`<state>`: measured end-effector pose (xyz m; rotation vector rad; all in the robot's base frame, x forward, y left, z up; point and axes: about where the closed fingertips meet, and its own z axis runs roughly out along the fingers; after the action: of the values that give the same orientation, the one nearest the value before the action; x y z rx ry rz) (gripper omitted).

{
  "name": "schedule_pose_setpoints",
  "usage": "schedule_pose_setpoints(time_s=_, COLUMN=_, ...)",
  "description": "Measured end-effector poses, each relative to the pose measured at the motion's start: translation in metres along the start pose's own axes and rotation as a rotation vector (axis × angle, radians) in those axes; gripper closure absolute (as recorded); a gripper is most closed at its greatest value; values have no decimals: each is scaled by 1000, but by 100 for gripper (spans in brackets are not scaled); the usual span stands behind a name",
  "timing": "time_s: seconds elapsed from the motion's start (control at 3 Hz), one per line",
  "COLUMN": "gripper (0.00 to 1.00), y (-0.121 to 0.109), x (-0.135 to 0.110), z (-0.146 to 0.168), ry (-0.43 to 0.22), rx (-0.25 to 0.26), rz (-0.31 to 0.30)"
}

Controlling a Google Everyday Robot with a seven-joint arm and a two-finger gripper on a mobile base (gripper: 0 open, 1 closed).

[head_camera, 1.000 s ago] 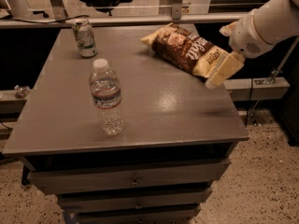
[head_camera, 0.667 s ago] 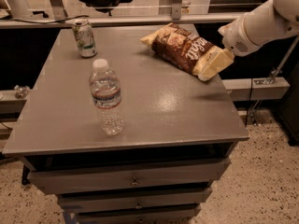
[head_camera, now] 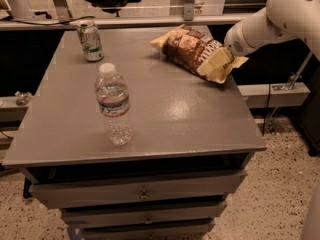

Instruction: Move brown chip bag near water bottle

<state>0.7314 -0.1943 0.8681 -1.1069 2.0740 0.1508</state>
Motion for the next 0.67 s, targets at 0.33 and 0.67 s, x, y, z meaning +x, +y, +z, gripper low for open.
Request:
schedule_pose_setpoints(time_s=0.33, gripper=16, y=-1, x=-4, z=21, ry=2, rx=-10, rz=73)
schedule_pose_setpoints(time_s=0.67, gripper=41, y=3, x=-3, z=33, ry=10, rx=-35, rz=128)
